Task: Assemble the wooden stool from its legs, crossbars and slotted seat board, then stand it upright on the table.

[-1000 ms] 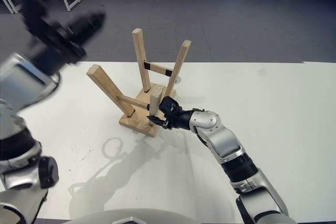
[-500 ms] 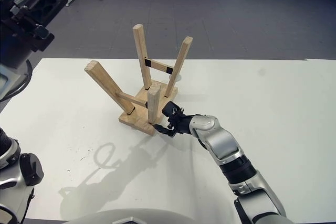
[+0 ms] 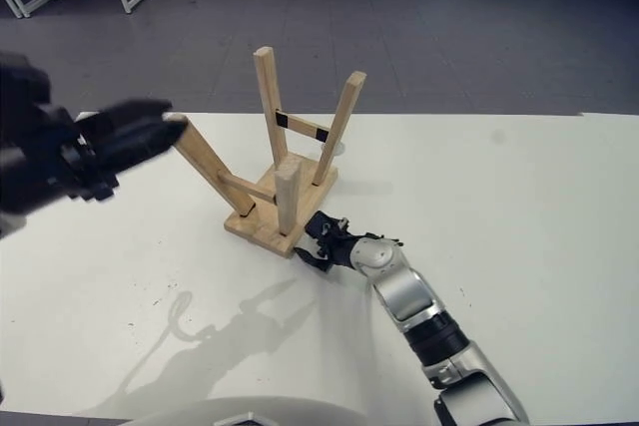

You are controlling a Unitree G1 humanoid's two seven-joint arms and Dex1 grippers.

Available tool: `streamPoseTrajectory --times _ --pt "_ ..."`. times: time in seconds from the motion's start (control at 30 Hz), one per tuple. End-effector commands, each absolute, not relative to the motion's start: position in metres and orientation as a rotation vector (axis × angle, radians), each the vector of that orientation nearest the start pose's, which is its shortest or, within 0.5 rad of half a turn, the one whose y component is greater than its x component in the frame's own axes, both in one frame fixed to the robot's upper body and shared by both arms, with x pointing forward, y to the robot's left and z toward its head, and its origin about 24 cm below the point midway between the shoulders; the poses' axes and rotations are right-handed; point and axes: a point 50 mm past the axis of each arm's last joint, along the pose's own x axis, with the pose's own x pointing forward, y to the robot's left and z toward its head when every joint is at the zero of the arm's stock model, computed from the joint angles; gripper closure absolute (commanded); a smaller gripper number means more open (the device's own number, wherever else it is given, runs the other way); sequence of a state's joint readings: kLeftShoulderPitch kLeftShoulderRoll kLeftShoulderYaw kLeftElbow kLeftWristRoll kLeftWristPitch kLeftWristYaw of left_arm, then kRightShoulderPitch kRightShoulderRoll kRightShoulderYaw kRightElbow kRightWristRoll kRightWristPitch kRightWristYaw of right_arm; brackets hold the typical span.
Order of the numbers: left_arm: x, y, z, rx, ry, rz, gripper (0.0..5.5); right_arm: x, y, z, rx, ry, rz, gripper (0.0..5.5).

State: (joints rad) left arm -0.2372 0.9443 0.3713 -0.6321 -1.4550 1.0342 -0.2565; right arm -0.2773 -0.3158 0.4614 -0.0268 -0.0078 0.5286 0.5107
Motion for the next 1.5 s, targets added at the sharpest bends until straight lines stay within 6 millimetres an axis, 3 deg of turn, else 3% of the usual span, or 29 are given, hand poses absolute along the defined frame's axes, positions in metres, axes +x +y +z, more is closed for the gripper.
streamPoseTrajectory --times 0.03,0.13,0.33,0.93,1.07,1.17,1.27,1.4,1.5 --pt "0.201 0.180 0.191 0.052 0.403 -0.922 3.07 0.264 -0.076 0.035 -0.396 0.417 0.860 1.58" --pt "0.212 0.164 0.173 0.069 0.418 -0.922 3.07 0.262 -0.079 0.033 -0.386 0.429 0.850 1.58" --pt "0.227 0.157 0.165 0.108 0.396 -0.863 3.07 0.259 -0.096 0.028 -0.382 0.469 0.819 1.58" --pt "0.246 0.116 0.178 0.072 0.292 -0.918 3.07 0.261 -0.108 0.025 -0.369 0.502 0.781 1.58" --pt "0.251 0.123 0.180 0.047 0.253 -0.859 3.62 0.259 -0.122 0.028 -0.368 0.508 0.765 1.54" --pt "0.250 0.126 0.175 0.056 0.260 -0.856 4.02 0.258 -0.140 0.041 -0.322 0.485 0.747 1.54" --pt "0.241 0.135 0.168 0.093 0.279 -0.897 4.25 0.256 -0.171 0.065 -0.228 0.454 0.773 1.54" --pt "0.231 0.163 0.160 0.149 0.349 -0.959 4.31 0.256 -0.220 0.097 -0.198 0.454 0.825 1.54" --pt "0.229 0.184 0.166 0.198 0.376 -1.015 4.32 0.258 -0.235 0.124 -0.148 0.433 0.922 1.54"
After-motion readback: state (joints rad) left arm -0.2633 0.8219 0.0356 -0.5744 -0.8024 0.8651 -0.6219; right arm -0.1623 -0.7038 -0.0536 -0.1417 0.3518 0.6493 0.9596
